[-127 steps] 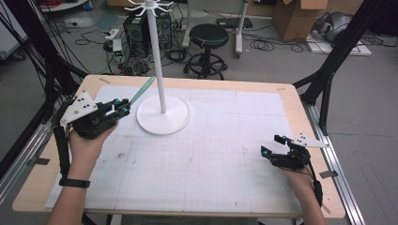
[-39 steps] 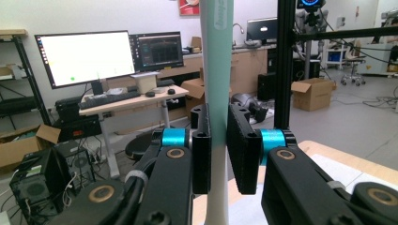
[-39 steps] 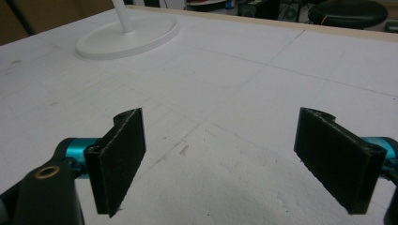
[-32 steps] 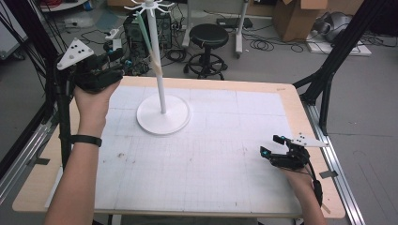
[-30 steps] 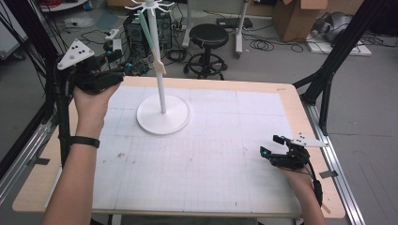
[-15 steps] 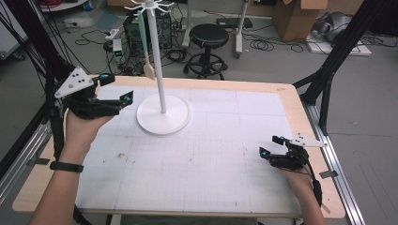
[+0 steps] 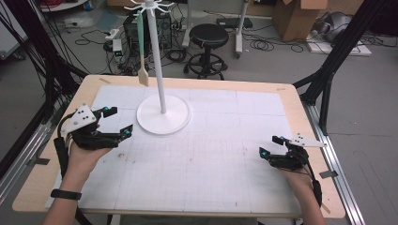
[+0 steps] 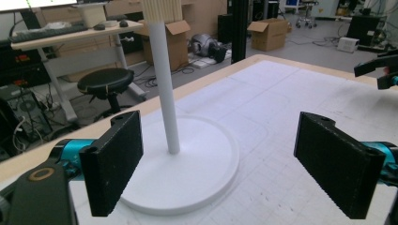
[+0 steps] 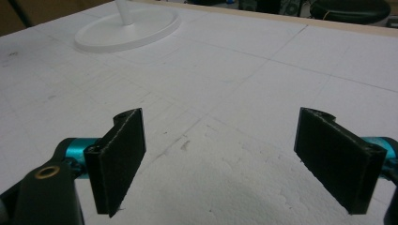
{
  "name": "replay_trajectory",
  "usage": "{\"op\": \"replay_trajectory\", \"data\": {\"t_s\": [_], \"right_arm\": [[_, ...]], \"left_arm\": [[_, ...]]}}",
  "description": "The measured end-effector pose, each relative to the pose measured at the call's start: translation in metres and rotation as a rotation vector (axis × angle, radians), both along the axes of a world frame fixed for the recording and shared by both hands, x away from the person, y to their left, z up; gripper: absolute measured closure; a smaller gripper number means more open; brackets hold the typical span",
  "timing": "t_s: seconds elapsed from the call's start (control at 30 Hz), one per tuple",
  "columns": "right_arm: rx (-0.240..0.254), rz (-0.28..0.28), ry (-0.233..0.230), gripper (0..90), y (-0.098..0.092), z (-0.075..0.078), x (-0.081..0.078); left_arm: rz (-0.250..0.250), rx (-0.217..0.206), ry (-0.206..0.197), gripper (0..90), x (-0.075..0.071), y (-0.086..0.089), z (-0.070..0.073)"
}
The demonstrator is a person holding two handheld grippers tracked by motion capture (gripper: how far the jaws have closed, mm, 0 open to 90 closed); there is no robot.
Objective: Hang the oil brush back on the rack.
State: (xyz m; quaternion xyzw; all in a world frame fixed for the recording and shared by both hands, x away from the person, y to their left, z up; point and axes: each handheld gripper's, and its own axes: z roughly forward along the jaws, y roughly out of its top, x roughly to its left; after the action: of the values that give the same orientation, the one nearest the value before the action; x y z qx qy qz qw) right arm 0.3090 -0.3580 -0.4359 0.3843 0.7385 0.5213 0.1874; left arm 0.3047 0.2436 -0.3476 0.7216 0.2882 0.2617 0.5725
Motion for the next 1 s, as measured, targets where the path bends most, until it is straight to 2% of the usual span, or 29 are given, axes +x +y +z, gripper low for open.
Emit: {"op": "replay_trajectory", "data": {"t_s": [0.23,0.27,0.33,0.43,0.7,1.0], "right_arm": [[-0.001,-0.001,-0.004,16.2,-0.001,0.000,0.000],[0.004,-0.001,-0.004,16.2,-0.001,0.000,-0.001],[0.005,-0.003,-0.004,16.2,-0.001,0.000,-0.001],[0.003,-0.005,-0.004,16.2,-0.001,0.000,-0.002],[0.000,-0.005,-0.005,16.2,-0.002,0.000,-0.002],[-0.010,-0.015,-0.005,16.2,-0.003,-0.001,-0.003]], "left_arm": [[0.002,0.022,0.025,16.2,-0.003,-0.001,-0.028],[-0.004,0.038,0.038,16.1,-0.003,-0.001,-0.031],[0.002,0.037,0.026,15.2,-0.005,-0.001,-0.039],[0.009,0.046,0.046,15.2,-0.006,0.002,-0.047],[0.042,0.041,0.059,15.1,-0.007,0.013,-0.063],[0.066,0.044,0.077,15.1,-0.005,0.019,-0.072]]}}
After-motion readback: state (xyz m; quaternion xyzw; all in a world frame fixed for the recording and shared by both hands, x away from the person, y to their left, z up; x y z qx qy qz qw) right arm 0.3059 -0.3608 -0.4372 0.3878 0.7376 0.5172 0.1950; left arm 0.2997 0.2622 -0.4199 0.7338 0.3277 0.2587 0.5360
